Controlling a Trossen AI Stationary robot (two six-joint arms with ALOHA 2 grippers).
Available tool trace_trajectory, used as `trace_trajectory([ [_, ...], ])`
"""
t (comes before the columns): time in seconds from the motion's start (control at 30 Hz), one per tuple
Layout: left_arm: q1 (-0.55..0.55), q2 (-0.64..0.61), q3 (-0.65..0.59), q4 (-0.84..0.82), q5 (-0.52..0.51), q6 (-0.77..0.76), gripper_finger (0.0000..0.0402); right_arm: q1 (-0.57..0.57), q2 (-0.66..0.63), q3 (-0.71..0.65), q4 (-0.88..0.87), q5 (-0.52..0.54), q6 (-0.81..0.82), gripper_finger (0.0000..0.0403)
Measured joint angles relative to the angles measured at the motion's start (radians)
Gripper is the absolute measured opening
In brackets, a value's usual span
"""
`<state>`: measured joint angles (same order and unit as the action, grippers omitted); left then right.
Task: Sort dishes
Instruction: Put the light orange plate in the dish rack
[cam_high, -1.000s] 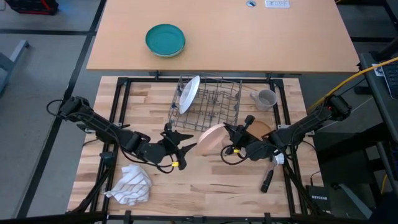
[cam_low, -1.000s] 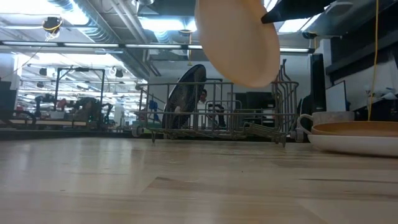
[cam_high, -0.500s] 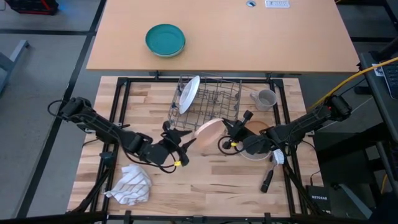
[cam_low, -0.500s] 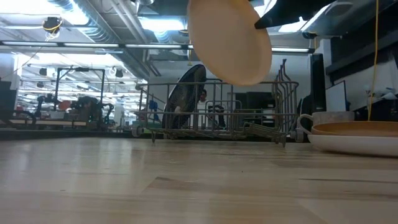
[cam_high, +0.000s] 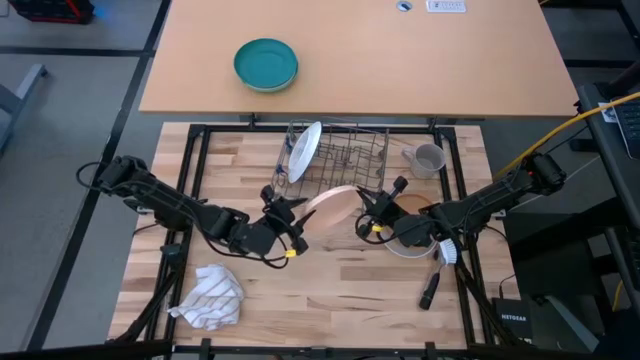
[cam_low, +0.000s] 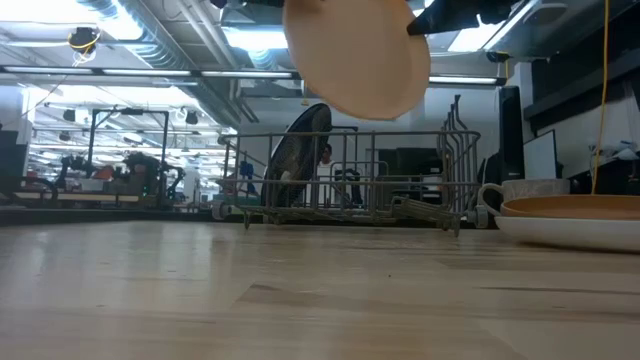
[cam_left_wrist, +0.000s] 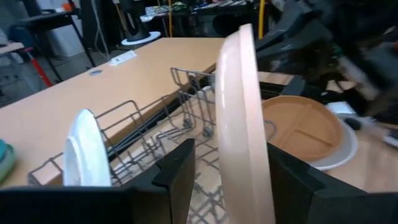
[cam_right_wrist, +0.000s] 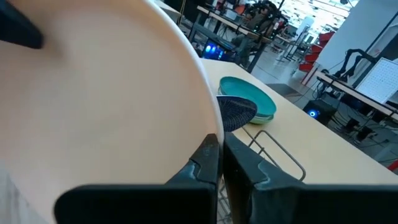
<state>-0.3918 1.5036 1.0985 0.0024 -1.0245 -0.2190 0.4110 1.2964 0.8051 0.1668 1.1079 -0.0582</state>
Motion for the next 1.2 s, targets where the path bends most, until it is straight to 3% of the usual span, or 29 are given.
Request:
trace_trajectory([
  [0.17, 0.026, 0.0, 0.0, -0.004, -0.01, 0.013, 0.0133, 0.0, 0.0, 0.0, -0.001, -0.027, 0.0, 0.0013],
  [0.47, 0.035, 0.0, 0.0, -0.024, -0.025, 0.022, 0.0025, 0.001, 0.0, 0.0, -0.003, -0.037, -0.001, 0.0015],
  [0.73, 0.035, 0.0, 0.0, -0.024, -0.035, 0.023, 0.0033, 0.001, 0.0, 0.0, -0.002, -0.046, 0.001, 0.0015],
  [0.93, 0.032, 0.0, 0.0, -0.054, -0.079, 0.062, 0.0027, -0.001, -0.001, 0.0, -0.007, -0.128, 0.001, 0.0017],
  [1.03, 0.032, 0.0, 0.0, -0.055, -0.086, 0.076, 0.0027, -0.001, -0.002, 0.0, -0.008, -0.15, -0.002, 0.0037],
  [1.2, 0.032, 0.0, 0.0, -0.049, -0.102, 0.12, 0.0028, 0.0, -0.002, -0.001, -0.005, -0.171, -0.003, 0.0102],
])
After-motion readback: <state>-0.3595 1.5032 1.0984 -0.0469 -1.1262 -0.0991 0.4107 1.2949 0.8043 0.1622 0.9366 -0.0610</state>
